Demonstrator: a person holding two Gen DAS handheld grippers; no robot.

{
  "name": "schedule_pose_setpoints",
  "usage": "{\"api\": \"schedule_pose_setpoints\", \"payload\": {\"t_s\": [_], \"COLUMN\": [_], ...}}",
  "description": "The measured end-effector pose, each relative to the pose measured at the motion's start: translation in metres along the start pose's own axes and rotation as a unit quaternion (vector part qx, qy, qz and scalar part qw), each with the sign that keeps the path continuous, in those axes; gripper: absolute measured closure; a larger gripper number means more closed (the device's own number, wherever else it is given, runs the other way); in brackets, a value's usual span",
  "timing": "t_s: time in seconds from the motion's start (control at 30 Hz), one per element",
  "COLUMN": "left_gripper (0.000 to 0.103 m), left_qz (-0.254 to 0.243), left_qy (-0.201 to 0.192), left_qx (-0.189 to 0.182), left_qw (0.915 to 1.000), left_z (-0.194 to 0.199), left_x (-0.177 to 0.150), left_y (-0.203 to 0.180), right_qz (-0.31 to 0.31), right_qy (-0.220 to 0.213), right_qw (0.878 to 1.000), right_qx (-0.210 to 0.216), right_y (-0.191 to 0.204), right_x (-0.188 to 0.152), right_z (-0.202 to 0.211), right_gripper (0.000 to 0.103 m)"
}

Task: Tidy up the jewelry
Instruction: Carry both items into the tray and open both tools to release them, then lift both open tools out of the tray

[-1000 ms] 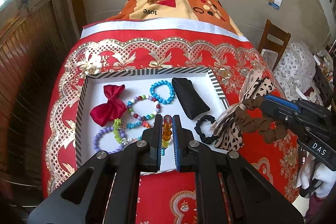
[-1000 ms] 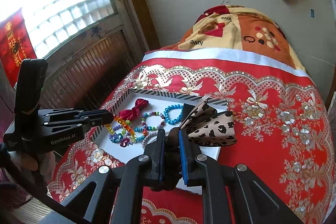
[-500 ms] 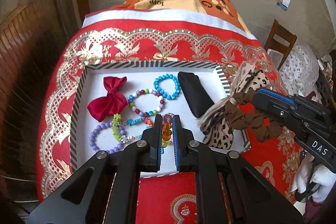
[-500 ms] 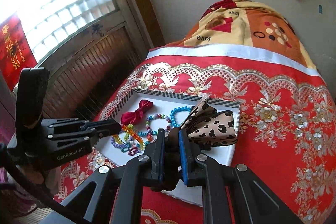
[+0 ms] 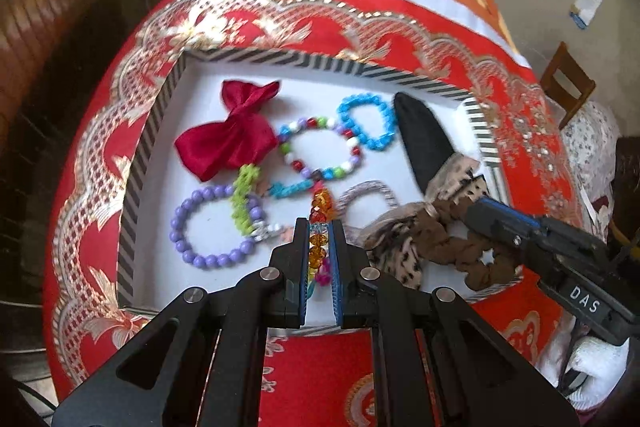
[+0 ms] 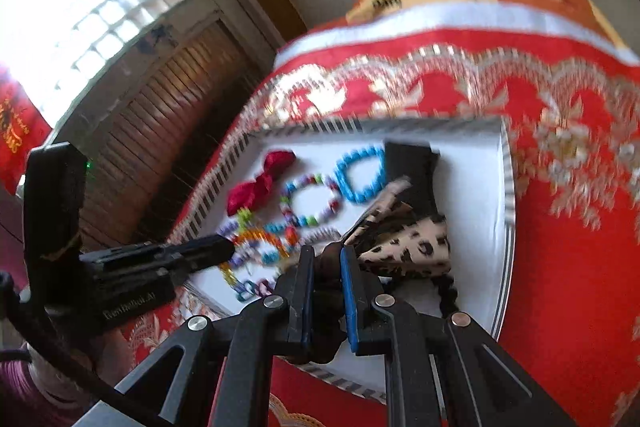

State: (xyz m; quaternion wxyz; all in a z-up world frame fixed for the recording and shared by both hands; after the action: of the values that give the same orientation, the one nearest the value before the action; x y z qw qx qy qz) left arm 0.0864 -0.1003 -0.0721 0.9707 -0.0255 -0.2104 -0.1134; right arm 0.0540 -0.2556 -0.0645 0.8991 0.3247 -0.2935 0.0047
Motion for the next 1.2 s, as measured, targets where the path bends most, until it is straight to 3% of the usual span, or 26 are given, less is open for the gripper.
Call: {"api": "schedule_pose_setpoints", "payload": {"t_s": [0.17,0.37,0.53,0.7,1.2], "left_gripper": [0.095,0.093,0.065,0.064,0.064], "left_qz": [0.009,0.026,0.039,0.033,0.012], "left_qy": [0.014,0.019,0.013,0.005,-0.064], "left_qx": [0.016,0.029,0.035,0.049,0.067], "left_qw": [0.9997,0.9991,0.9985,0.9983,0.9956], "left_z": [-0.012,-0.019,-0.019,-0.014,0.036], "left_x": [-0.006,-0.009,-0.012,-0.016,-0.032], "left_y": [0.010,0.019,0.023,0.021,0.004], "right_qz": [-0.013,-0.002,0.017,0.025,0.034], "right_qy": [0.022,0.043,0.041,0.031,-0.018], "right_qw": [1.000,0.999,0.997,0.996,0.993], "right_qx": [0.000,-0.030,-0.060,-0.076,-0.114], "right_y": [-0.012,-0.024,-0.029,-0.028,0.015], "right_x": [-0.018,-0.030,-0.033,-0.034,-0.037], "right_z": [-0.011,-0.017,-0.010,0.002,0.035], "right_gripper": [0.091,0.091,0.082,0.071,0.059]}}
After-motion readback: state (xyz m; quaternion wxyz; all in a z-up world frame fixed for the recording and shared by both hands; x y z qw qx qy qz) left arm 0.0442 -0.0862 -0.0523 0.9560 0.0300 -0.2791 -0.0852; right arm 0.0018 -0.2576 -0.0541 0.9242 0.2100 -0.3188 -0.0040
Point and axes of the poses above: each gripper's, at about its wrist camera, not at the fingertips, and z roughly against the way its jaws point, y to its left, x to its top, the point moved 6 cm from there along -z, roughly the way its jaws point, and after that the axes turned 11 degrees about x, right-handed, at the moved point
